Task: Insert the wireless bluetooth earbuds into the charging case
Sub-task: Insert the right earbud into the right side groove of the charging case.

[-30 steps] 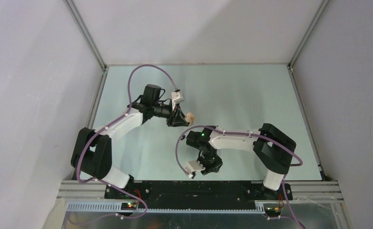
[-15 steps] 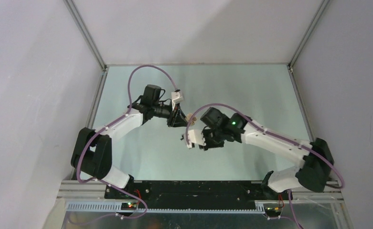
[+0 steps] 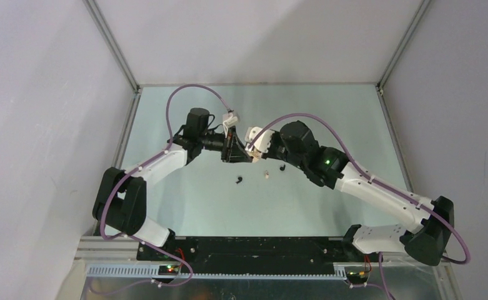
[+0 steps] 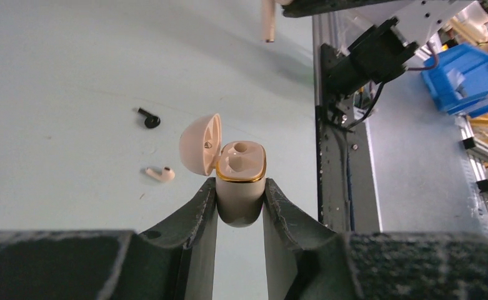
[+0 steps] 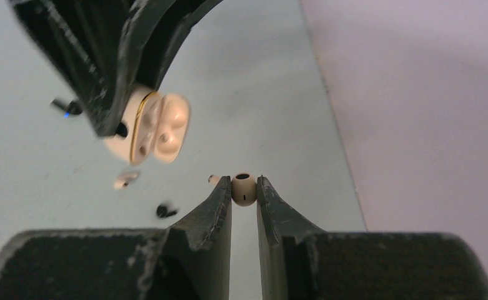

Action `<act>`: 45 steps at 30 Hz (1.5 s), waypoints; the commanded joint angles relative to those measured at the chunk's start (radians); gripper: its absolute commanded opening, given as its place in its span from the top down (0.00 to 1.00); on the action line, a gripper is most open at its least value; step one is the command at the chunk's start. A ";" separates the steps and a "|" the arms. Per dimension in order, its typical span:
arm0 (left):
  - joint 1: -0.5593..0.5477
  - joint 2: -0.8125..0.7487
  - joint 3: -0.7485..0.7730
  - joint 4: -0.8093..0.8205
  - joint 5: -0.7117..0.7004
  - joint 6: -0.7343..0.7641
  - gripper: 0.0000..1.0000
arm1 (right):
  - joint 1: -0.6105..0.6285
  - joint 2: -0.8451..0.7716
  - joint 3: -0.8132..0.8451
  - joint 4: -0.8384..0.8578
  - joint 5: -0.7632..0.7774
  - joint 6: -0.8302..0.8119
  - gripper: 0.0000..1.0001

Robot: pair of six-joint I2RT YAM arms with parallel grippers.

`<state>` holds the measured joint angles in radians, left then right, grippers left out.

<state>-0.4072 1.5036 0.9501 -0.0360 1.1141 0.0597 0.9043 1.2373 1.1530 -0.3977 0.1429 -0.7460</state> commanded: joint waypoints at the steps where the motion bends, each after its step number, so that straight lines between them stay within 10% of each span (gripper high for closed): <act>1: -0.006 -0.033 -0.004 0.204 0.071 -0.200 1.00 | 0.010 0.021 -0.007 0.224 0.106 0.037 0.97; 19: 0.021 -0.016 -0.079 0.518 0.089 -0.436 1.00 | 0.095 0.011 -0.038 0.183 0.103 0.065 0.97; 45: 0.018 -0.058 -0.068 0.353 0.114 -0.252 1.00 | 0.098 0.011 -0.102 0.196 0.084 -0.009 0.98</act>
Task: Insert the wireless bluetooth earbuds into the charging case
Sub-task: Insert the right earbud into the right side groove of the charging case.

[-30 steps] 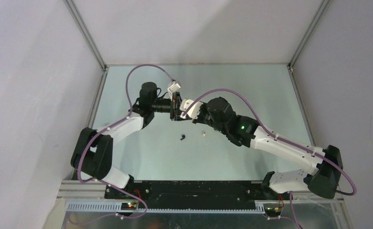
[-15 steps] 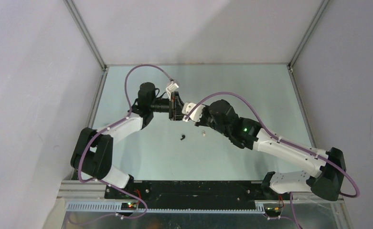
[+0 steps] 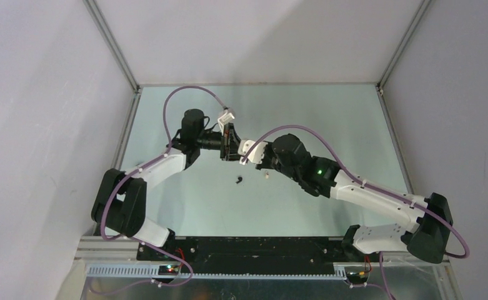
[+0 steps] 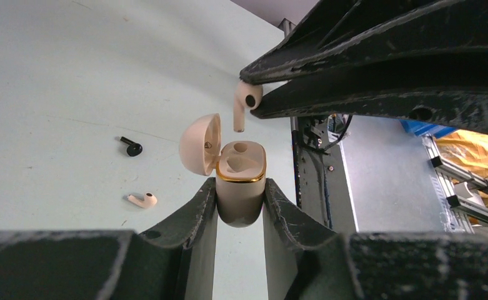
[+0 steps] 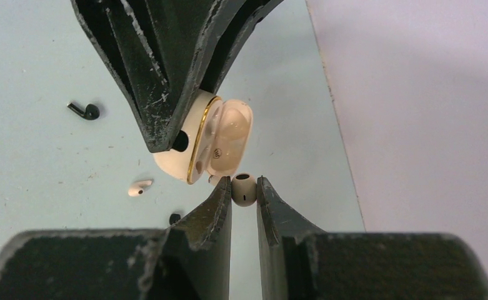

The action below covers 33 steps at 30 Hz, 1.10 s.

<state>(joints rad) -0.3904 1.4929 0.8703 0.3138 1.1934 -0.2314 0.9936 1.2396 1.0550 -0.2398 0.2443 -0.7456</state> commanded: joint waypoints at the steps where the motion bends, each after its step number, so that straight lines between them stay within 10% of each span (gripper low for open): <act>1: 0.001 -0.048 0.011 0.002 0.036 0.040 1.00 | 0.011 0.014 -0.004 0.039 -0.018 -0.009 0.98; 33: -0.001 -0.049 0.023 -0.082 0.020 0.118 1.00 | 0.048 0.028 -0.023 0.015 -0.068 -0.017 0.98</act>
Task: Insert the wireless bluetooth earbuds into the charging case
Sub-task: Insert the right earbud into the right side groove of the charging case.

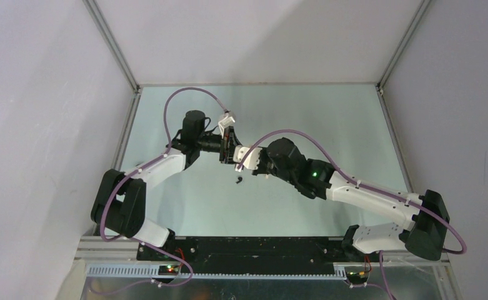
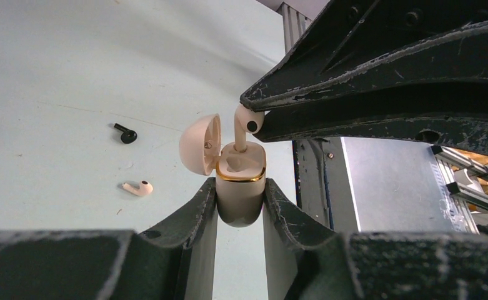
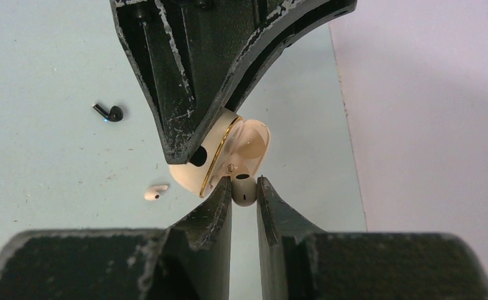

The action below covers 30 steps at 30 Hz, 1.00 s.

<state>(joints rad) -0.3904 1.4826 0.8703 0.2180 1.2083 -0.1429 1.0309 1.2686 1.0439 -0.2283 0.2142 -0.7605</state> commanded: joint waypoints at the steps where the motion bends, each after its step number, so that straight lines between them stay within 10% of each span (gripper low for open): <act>1: -0.001 -0.039 0.024 0.014 0.007 0.029 1.00 | 0.012 0.001 -0.013 0.004 -0.030 -0.004 0.98; 22: -0.001 -0.052 0.022 0.017 0.005 0.032 1.00 | 0.005 -0.004 -0.020 -0.037 -0.125 0.131 0.95; 30: -0.001 -0.070 0.022 -0.007 0.005 0.063 1.00 | -0.007 -0.025 -0.020 -0.038 -0.131 0.137 0.76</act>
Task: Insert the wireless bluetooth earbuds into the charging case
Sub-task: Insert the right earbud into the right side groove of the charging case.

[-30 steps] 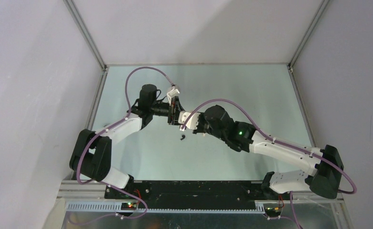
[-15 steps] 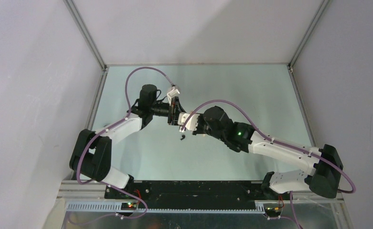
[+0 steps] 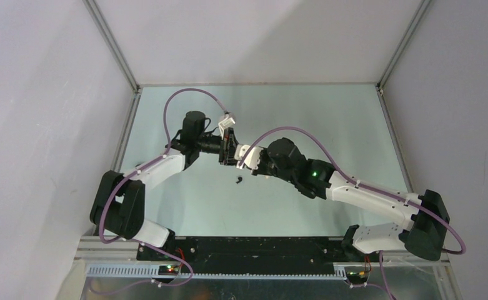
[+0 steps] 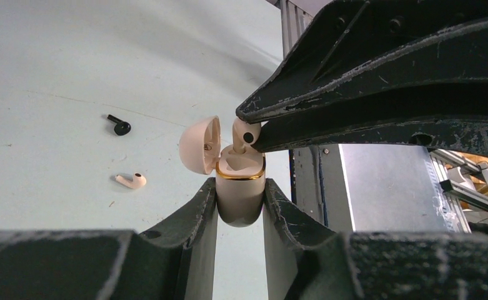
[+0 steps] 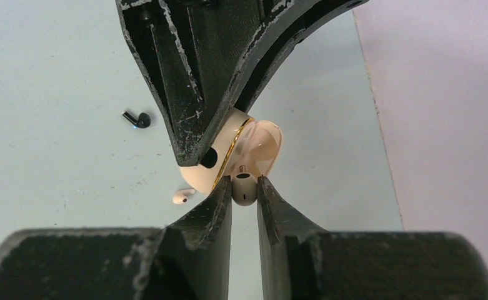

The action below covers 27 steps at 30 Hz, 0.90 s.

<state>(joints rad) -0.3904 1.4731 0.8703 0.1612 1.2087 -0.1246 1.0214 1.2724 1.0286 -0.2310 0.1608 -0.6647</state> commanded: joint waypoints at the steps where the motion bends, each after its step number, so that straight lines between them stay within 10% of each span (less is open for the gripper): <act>1: -0.001 -0.064 0.023 0.047 0.005 0.049 1.00 | 0.001 -0.035 -0.005 -0.036 -0.078 0.040 0.71; 27: -0.003 -0.125 -0.018 0.022 0.059 0.188 1.00 | -0.235 -0.118 0.246 -0.231 -0.319 0.154 0.32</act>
<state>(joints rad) -0.3904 1.4189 0.8692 0.1596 1.2194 -0.0227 0.8295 1.1992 1.2362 -0.4412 -0.1318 -0.5407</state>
